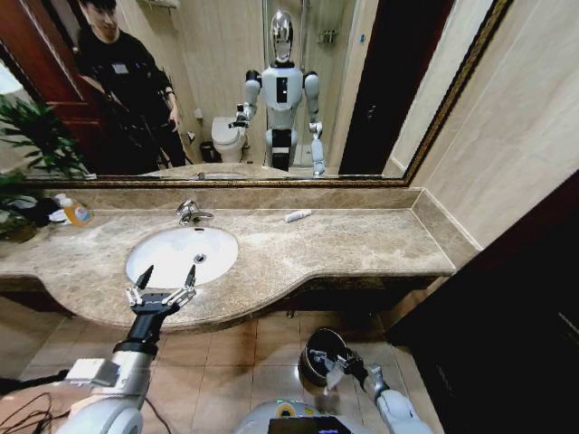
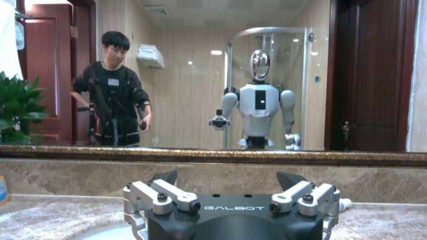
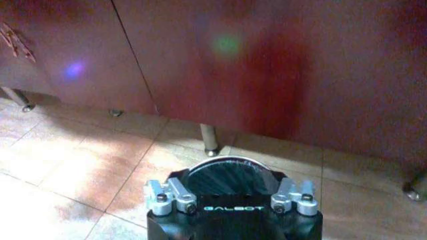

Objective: Pick up the trash from the sink and place it in the trash bin.

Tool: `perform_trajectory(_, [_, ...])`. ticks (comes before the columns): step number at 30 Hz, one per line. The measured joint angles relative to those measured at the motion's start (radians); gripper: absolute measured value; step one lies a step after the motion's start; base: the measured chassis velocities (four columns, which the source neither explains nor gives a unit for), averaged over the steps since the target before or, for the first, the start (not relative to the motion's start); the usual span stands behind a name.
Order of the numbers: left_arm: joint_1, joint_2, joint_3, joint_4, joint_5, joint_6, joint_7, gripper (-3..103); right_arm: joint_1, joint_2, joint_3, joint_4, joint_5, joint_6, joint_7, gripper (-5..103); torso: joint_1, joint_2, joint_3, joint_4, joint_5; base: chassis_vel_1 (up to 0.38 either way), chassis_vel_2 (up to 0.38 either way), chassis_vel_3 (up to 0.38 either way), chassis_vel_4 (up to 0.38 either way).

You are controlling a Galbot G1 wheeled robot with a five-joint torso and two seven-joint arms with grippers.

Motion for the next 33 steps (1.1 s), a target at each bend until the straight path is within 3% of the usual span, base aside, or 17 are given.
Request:
perform_trajectory(1, [0.0,0.0,0.0,0.0,0.0,0.0,0.0,100,0.0,0.0,0.0,0.0,0.0,0.0,0.0,71,0.0,0.0,0.0,0.0,0.0,0.0,0.0,0.0,0.0])
perform_trajectory(3, [0.0,0.0,0.0,0.0,0.0,0.0,0.0,100,0.002,0.001,0.0,0.009,0.0,-0.007,-0.001,88,0.0,0.0,0.0,0.0,-0.0001,0.0,0.0,0.0,0.0])
perform_trajectory(5, [0.0,0.0,0.0,0.0,0.0,0.0,0.0,100,0.002,0.002,-0.001,0.013,0.0,-0.01,-0.002,88,0.0,0.0,0.0,0.0,0.0,0.0,0.0,0.0,0.0])
perform_trajectory(8, [0.0,0.0,0.0,0.0,0.0,0.0,0.0,100,0.003,0.01,-0.001,0.031,-0.001,-0.021,-0.002,99,0.0,0.0,0.0,0.0,0.0,0.0,0.0,0.0,0.0])
perform_trajectory(27, [0.0,0.0,0.0,0.0,0.0,0.0,0.0,100,-0.044,0.005,0.007,0.18,0.033,-0.079,-0.004,100,0.0,0.0,0.0,0.0,0.0001,0.0,0.0,0.0,0.0])
perform_trajectory(31, [0.0,0.0,0.0,0.0,0.0,0.0,0.0,100,-0.109,-0.005,0.031,0.297,0.098,-0.091,-0.036,100,0.0,0.0,0.0,0.0,0.0003,0.0,0.0,0.0,0.0])
perform_trajectory(33, [0.0,0.0,0.0,0.0,0.0,0.0,0.0,100,-0.172,-0.03,0.048,0.407,0.203,-0.07,-0.039,100,0.0,0.0,0.0,0.0,-0.0004,0.0,0.0,0.0,0.0])
